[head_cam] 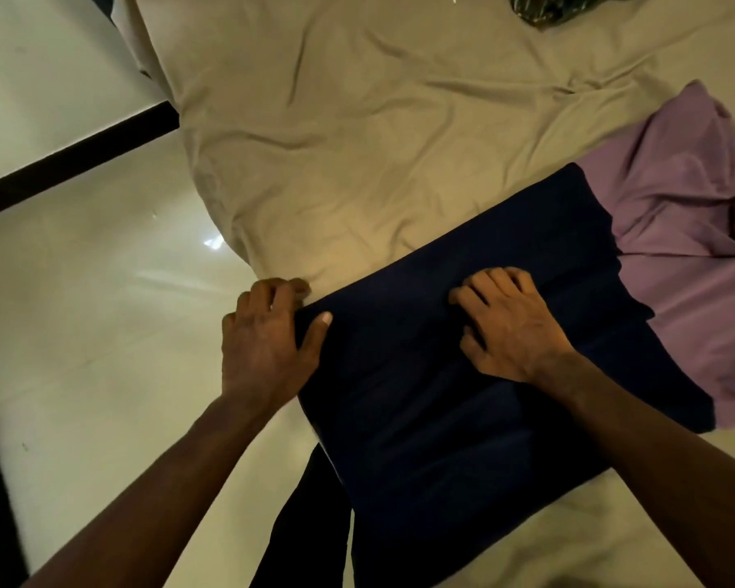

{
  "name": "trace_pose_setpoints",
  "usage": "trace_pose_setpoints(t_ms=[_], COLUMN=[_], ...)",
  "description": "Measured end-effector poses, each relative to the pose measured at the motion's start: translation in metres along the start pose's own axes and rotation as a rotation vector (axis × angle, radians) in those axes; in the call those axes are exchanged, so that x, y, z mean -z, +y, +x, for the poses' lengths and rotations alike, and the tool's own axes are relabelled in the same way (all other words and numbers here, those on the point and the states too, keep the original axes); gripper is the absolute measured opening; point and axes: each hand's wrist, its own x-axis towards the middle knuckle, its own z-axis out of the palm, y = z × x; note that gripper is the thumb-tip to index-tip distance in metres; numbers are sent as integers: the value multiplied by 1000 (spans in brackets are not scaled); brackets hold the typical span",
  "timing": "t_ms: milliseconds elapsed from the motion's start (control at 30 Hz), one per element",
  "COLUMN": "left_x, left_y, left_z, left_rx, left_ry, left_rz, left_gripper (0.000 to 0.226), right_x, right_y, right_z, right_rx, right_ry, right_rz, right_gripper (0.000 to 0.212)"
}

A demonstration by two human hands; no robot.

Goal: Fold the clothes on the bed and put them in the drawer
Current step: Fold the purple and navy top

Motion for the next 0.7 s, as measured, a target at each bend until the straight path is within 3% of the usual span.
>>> trace_pose_setpoints(t_ms=[133, 233, 333, 400, 467, 567, 700], left_x=[-8, 3, 4, -1, -6, -23, -58], left_y=[-17, -27, -26, -11, 14, 64, 159], left_z=[21, 38, 36, 25, 21, 32, 83], left_rx=[-91, -20, 19, -55, -200, -448, -690], left_ry=[-130, -134, -67, -8, 12, -74, -205], left_rz=[36, 15, 154, 189, 125, -7, -89], left_gripper=[25, 17, 18, 31, 39, 40, 50], right_x=[-3, -6, -7, -7, -4, 5, 17], right_y=[-20, -34, -41, -40, -31, 5, 85], right_z=[12, 18, 15, 9, 2, -15, -33], right_rx=[106, 152, 157, 48, -172, -425, -557], right_ry=[-79, -94, -36, 35, 173, 358, 337], right_rz=[-2, -2, 54, 140, 259, 265, 133], right_gripper=[57, 58, 52, 47, 45, 52, 58])
